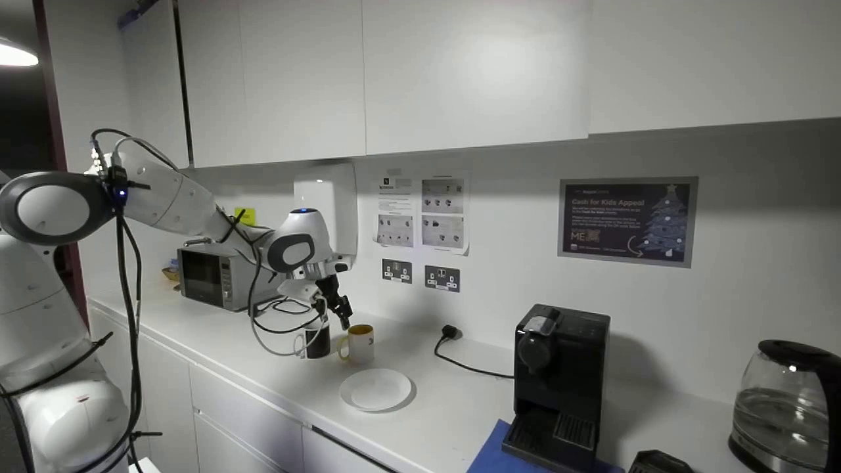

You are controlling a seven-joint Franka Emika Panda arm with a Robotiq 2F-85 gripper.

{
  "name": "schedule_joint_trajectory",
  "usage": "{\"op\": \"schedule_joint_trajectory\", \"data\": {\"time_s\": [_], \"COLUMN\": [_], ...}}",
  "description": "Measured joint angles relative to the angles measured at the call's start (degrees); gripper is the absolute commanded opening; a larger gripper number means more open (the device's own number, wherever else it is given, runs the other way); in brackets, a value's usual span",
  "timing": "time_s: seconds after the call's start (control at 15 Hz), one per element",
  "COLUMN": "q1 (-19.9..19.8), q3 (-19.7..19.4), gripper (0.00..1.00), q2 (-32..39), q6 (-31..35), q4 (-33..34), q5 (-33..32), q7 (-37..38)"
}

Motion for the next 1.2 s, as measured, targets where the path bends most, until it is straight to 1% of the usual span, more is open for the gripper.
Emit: {"op": "schedule_joint_trajectory", "data": {"time_s": [0.2, 0.4, 0.8, 1.2], "q1": [0.03, 0.21, 1.11, 1.14], "q3": [0.96, 2.03, 3.54, 3.66], "gripper": [1.00, 1.00, 1.00, 1.00], "q2": [3.11, 5.26, 6.77, 8.82], "q6": [2.92, 4.39, 4.93, 7.75], "q4": [1.45, 2.20, 2.33, 2.72], "q5": [0.05, 0.11, 0.13, 0.08], "q7": [1.41, 5.15, 11.75, 16.37]}}
